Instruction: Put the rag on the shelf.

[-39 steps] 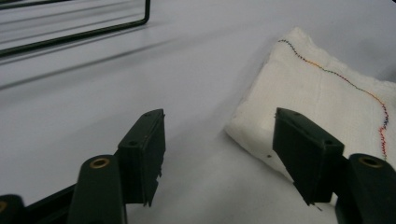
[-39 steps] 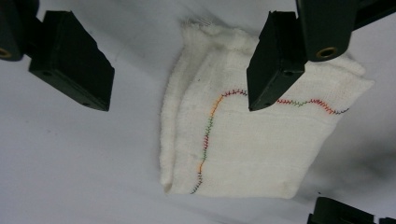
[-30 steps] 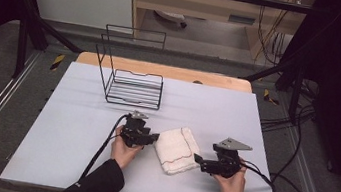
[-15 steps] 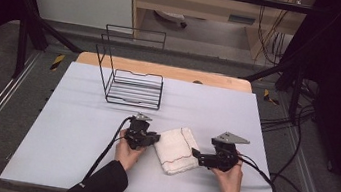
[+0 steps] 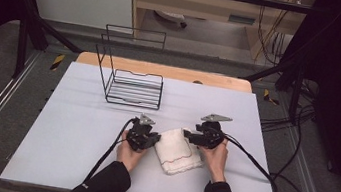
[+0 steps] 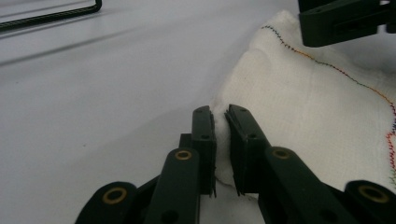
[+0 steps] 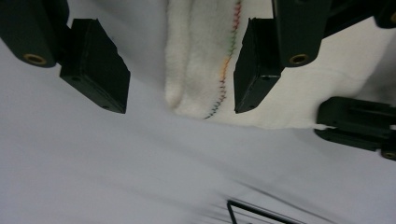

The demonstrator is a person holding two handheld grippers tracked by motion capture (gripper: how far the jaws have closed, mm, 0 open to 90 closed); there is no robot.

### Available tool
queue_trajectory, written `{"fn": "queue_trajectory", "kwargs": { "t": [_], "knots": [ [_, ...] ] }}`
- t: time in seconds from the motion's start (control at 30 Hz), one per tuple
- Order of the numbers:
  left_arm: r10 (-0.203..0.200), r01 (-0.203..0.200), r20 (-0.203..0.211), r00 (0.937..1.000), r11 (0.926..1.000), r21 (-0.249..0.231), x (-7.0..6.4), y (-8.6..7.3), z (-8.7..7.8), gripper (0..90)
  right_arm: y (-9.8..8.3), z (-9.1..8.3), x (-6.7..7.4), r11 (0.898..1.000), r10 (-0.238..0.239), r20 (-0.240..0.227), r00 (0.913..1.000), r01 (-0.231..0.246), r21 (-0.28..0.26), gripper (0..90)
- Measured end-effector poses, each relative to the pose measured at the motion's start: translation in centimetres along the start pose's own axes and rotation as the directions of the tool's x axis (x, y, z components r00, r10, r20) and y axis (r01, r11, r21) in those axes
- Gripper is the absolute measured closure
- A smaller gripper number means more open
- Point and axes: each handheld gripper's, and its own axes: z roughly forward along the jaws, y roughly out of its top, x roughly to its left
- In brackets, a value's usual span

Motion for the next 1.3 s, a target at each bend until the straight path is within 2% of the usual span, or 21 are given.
{"fn": "queue_trajectory", "kwargs": {
  "t": [0.23, 0.37, 0.5, 0.6, 0.7, 0.8, 1.1, 1.2, 1.3],
  "knots": [
    [-0.001, 0.001, 0.009, 1.0000, 1.0000, -0.005, 0.1, -0.1, 0.1, 80.4, 0.1, 1.4, -0.1, 0.999, 0.015, -0.009, 0.9998, -0.014, 0.030, 47.1],
    [-0.010, 0.010, 0.016, 0.9998, 0.9999, -0.003, 0.3, 0.0, 0.1, 80.4, 0.1, 1.4, -0.1, 0.999, 0.016, -0.033, 0.9993, -0.014, 0.040, 52.6],
    [-0.022, 0.022, 0.024, 0.9995, 0.9997, -0.001, 0.4, 0.0, 0.1, 80.4, 0.2, 1.4, 0.2, 0.998, 0.032, -0.074, 0.9968, -0.027, 0.062, 63.3],
    [-0.025, 0.025, 0.028, 0.9993, 0.9997, 0.000, 0.4, 0.0, 0.1, 80.4, 0.2, 1.3, 0.1, 0.997, 0.042, -0.079, 0.9960, -0.037, 0.070, 64.9],
    [-0.032, 0.032, 0.037, 0.9988, 0.9995, 0.002, 0.6, 0.0, 0.1, 80.4, 0.2, 1.4, 0.1, 0.996, 0.057, -0.093, 0.9940, -0.050, 0.080, 70.1],
    [-0.034, 0.034, 0.039, 0.9987, 0.9994, 0.000, 0.6, 0.0, 0.0, 80.5, 0.2, 1.3, 0.2, 0.996, 0.061, -0.103, 0.9928, -0.054, 0.076, 76.3],
    [-0.069, 0.071, 0.057, 0.9960, 0.9972, -0.024, 0.9, -0.2, -0.1, 82.0, 0.0, 1.0, 0.5, 0.998, 0.045, -0.083, 0.9955, -0.041, 0.055, 81.9],
    [-0.065, 0.068, 0.060, 0.9961, 0.9967, -0.044, 0.9, -0.2, -0.5, 82.4, 0.1, 0.5, 0.6, 0.999, 0.036, -0.078, 0.9963, -0.033, 0.036, 82.4],
    [-0.060, 0.067, 0.075, 0.9954, 0.9941, -0.085, 0.8, -0.2, -1.1, 82.5, 0.3, -0.4, 0.8, 0.999, 0.035, -0.081, 0.9961, -0.035, 0.001, 82.5]
  ]
}}
